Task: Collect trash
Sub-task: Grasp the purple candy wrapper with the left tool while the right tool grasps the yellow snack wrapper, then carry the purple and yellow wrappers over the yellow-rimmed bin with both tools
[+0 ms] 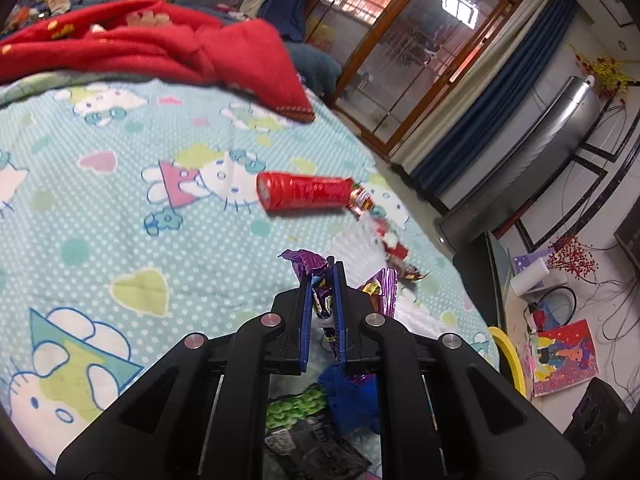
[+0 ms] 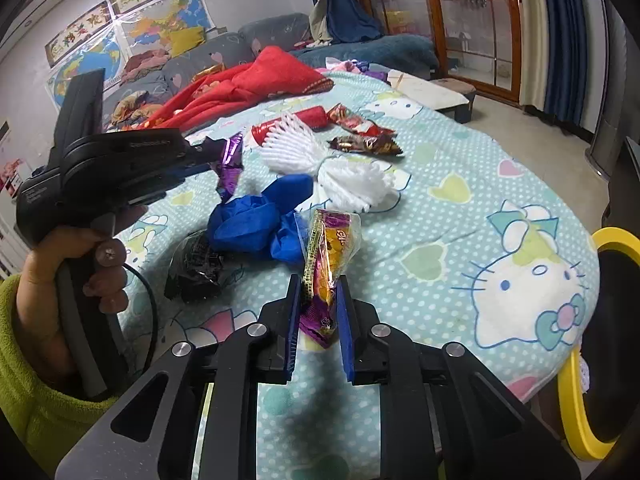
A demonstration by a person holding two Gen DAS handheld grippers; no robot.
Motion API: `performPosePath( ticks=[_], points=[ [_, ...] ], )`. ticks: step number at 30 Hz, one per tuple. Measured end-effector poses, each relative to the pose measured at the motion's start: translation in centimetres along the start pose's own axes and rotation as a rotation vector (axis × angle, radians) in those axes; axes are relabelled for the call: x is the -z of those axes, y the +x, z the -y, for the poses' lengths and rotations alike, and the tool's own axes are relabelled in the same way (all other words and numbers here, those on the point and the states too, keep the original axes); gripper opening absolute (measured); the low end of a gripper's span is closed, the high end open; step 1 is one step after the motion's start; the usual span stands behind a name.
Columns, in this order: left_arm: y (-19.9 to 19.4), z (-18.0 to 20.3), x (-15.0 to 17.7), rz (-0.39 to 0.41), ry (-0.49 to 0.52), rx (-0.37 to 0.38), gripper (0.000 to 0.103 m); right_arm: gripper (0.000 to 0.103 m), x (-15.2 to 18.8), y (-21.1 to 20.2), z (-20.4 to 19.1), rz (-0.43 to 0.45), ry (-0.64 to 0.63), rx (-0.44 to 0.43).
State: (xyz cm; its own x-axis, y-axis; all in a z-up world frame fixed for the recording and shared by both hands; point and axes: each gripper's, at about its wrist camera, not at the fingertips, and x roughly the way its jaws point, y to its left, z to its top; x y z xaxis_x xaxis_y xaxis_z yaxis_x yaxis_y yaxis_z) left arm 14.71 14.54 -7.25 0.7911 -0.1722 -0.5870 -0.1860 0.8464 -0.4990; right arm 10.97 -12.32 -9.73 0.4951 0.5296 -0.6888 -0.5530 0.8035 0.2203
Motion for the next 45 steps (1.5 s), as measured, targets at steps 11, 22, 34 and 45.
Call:
performPosePath(
  ticks=[11, 22, 34, 45],
  points=[
    [-3.4, 2.0, -0.6, 0.111, 0.053, 0.023, 0.005, 0.017, -0.8, -1.7, 1.6, 0.038, 0.039, 0.026],
    [-4.7, 6.3, -0.1, 0.123, 0.149, 0.074, 0.005, 0.017, -1.9, -4.4, 2.9, 0.104, 0.05, 0.055],
    [-5.4, 9.7, 1.4, 0.119, 0.233, 0.13, 0.005, 0.017, -2.8, -6.8, 4.8, 0.148, 0.089, 0.082],
    [-5.5, 12.4, 3.1, 0.103, 0.311, 0.168, 0.005, 0.017, -3.1, -8.8, 6.3, 0.2, 0.098, 0.14]
  ],
)
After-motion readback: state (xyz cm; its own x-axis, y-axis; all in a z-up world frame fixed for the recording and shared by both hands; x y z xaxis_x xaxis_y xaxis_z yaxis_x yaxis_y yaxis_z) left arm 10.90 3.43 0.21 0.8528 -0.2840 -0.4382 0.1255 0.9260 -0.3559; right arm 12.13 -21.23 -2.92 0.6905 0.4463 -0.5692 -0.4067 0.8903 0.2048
